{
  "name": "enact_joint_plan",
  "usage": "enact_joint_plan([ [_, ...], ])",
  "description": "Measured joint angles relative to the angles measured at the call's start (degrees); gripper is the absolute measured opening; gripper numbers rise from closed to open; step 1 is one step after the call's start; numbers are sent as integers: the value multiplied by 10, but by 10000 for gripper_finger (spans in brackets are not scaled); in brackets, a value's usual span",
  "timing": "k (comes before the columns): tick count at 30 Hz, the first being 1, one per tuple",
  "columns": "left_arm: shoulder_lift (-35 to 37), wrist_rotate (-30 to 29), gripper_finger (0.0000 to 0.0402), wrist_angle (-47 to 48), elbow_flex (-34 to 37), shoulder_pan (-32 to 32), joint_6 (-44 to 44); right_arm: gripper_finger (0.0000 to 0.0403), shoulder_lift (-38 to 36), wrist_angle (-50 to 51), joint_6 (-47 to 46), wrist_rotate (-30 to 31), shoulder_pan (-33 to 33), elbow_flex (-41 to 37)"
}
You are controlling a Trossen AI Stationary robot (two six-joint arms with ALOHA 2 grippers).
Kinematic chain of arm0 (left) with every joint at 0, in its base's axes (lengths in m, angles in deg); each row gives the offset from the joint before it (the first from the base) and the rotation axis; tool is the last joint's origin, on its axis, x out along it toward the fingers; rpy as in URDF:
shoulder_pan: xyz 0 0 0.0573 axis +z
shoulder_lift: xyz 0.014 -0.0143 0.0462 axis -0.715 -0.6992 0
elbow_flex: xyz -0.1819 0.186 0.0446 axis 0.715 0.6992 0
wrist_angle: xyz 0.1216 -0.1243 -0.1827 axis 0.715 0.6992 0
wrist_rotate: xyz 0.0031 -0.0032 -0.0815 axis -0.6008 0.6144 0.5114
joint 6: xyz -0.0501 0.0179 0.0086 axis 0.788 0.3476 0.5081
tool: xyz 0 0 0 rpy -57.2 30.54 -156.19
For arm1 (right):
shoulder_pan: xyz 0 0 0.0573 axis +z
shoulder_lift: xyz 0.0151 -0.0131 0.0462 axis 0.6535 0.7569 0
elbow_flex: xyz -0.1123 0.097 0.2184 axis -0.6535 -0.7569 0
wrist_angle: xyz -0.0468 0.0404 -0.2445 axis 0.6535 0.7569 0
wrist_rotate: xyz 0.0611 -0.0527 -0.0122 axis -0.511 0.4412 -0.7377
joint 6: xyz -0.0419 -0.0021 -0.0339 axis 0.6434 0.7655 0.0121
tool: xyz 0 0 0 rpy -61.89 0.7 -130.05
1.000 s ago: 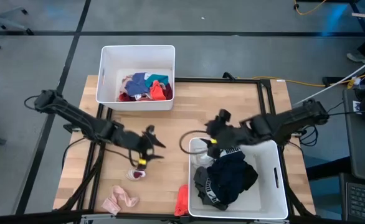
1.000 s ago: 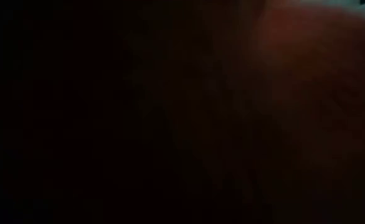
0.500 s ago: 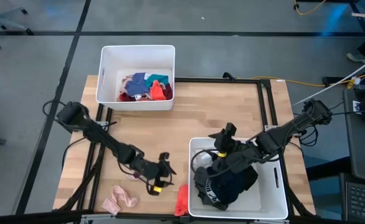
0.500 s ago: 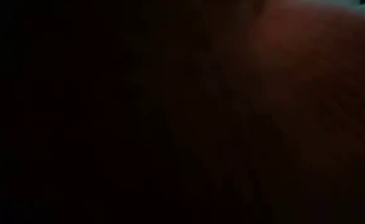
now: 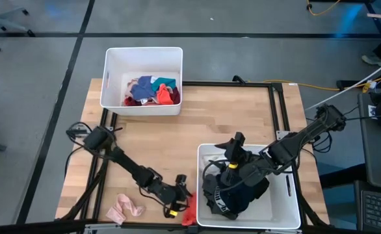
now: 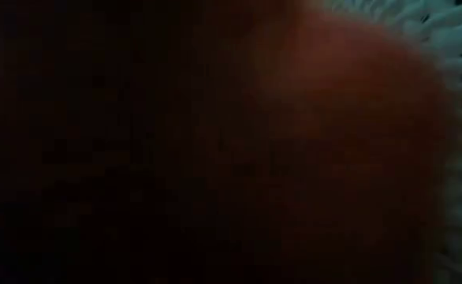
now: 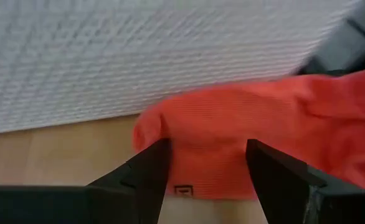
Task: Sort clothes
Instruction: Put the orange sock into the top white bin
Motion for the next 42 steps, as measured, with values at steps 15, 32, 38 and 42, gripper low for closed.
enact_joint_plan([
  [15, -16, -17, 15, 35, -17, 1, -12, 288, 27, -12, 0, -4, 0, 0],
  [32, 277, -146, 7, 444, -15, 0, -118, 288, 37, -6, 47, 81, -6, 0],
  [38, 407, -201, 8, 476, -15, 13, -191, 288, 37, -5, 86, 67, -41, 0],
  [42, 487, -240, 6, 475, -15, 45, -255, 288, 37, -2, 125, 36, -76, 0],
])
